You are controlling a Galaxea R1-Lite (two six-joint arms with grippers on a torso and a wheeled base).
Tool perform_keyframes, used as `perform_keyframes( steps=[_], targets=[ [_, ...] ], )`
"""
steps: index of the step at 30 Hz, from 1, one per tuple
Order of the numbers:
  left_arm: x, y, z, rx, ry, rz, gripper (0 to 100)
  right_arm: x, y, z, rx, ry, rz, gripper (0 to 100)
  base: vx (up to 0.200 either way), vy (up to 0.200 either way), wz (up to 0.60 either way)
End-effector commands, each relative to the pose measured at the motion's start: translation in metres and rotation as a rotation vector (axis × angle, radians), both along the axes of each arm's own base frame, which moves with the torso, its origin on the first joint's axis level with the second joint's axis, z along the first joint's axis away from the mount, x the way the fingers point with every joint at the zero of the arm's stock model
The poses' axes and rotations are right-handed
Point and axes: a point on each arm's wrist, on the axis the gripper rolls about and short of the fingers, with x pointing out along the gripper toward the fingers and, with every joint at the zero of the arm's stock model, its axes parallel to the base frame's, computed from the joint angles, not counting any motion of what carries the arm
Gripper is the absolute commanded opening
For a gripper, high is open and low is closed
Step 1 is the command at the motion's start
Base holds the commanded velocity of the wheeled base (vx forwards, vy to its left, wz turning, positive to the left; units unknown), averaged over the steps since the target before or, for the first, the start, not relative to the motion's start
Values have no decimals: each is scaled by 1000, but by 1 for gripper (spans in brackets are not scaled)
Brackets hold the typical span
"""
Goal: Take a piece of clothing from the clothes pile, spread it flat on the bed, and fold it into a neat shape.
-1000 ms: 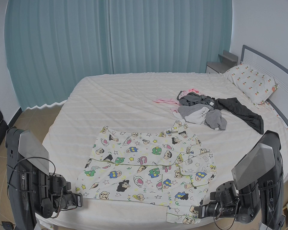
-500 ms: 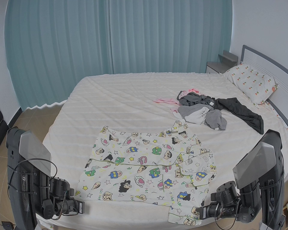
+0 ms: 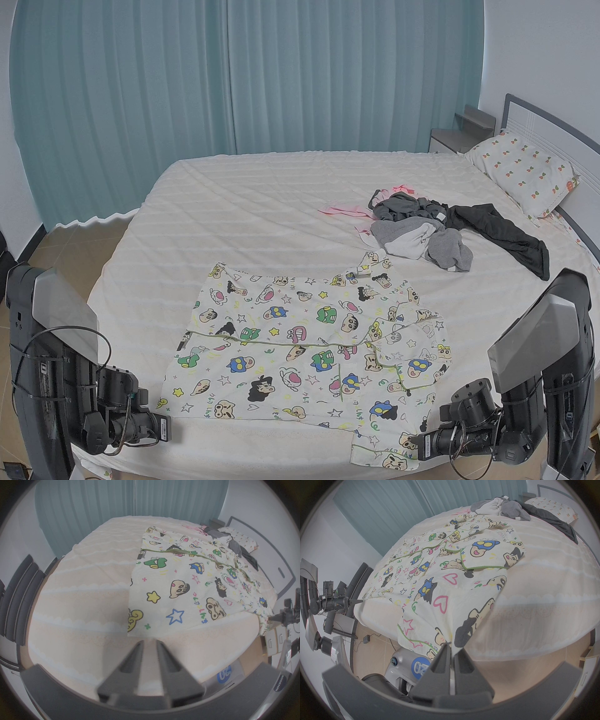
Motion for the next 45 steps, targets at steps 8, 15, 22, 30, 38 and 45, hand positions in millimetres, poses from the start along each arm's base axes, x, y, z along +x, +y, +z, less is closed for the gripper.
perform_keyframes(
  steps=[8,15,22,30,38,45],
  targets=[
    [28,14,-1,-84,-141,7,100,-5,0,0,-9,12,15,0,0,0,0],
    [45,10,-25,-81,-129,-15,100,-4,0,1,-6,7,14,0,0,0,0],
    [46,-1,-26,-86,-122,-57,100,-4,0,0,-7,8,14,0,0,0,0],
    [42,-4,-26,-81,-110,-61,0,-4,0,0,-8,11,12,0,0,0,0],
    [22,-2,-20,-46,-78,-43,0,-5,-1,-1,-31,14,24,0,0,0,0],
    [3,-2,-16,-38,-21,-53,0,-10,-4,-2,-88,44,31,0,0,0,0]
  ],
)
